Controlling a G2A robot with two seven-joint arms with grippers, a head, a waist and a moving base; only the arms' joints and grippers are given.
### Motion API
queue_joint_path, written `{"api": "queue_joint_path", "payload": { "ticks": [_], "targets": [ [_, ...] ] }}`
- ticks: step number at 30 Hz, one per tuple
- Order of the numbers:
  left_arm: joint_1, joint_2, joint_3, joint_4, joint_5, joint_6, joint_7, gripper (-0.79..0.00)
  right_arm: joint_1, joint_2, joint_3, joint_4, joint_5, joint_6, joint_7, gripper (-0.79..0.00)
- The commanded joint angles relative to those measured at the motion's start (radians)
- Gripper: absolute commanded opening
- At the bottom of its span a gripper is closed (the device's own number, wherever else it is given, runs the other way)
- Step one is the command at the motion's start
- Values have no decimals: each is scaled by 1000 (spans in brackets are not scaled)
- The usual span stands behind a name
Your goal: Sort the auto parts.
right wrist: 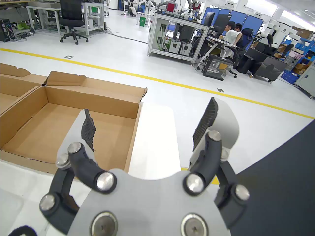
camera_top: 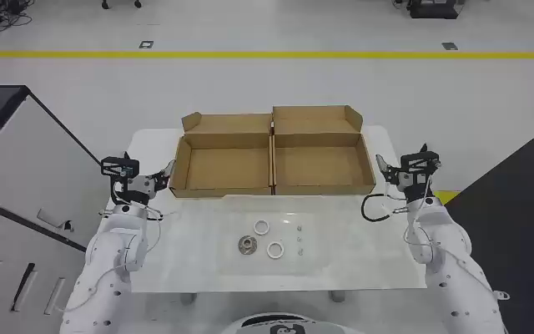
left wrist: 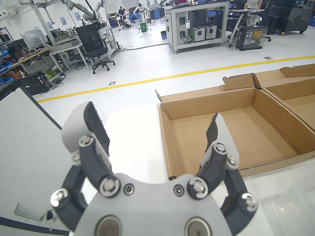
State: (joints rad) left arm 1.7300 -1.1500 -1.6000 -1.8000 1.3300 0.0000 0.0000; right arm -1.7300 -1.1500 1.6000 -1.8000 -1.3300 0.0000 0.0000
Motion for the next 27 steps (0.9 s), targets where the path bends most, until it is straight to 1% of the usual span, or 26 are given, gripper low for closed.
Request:
{"api": "queue_joint_path", "payload": {
  "ticks": [1,4,9,13,17,21,25,27],
  "targets": [
    [0,0,0,0,0,0,0,0,2,0,0,-2,0,-2,-2,0],
    [0,0,0,0,0,0,0,0,15,2,19,-33,19,-49,0,0],
    [0,0,0,0,0,0,0,0,48,14,81,-115,79,-219,78,0],
    [0,0,0,0,0,0,0,0,79,26,121,-173,162,-397,200,0],
    [0,0,0,0,0,0,0,0,112,43,143,-212,264,-616,341,0],
    [0,0,0,0,0,0,0,0,150,58,142,-226,380,-773,467,0],
    [0,0,0,0,0,0,0,0,182,72,99,-231,470,-864,601,0],
    [0,0,0,0,0,0,0,0,194,76,73,-232,497,-865,648,0]
  ]
}}
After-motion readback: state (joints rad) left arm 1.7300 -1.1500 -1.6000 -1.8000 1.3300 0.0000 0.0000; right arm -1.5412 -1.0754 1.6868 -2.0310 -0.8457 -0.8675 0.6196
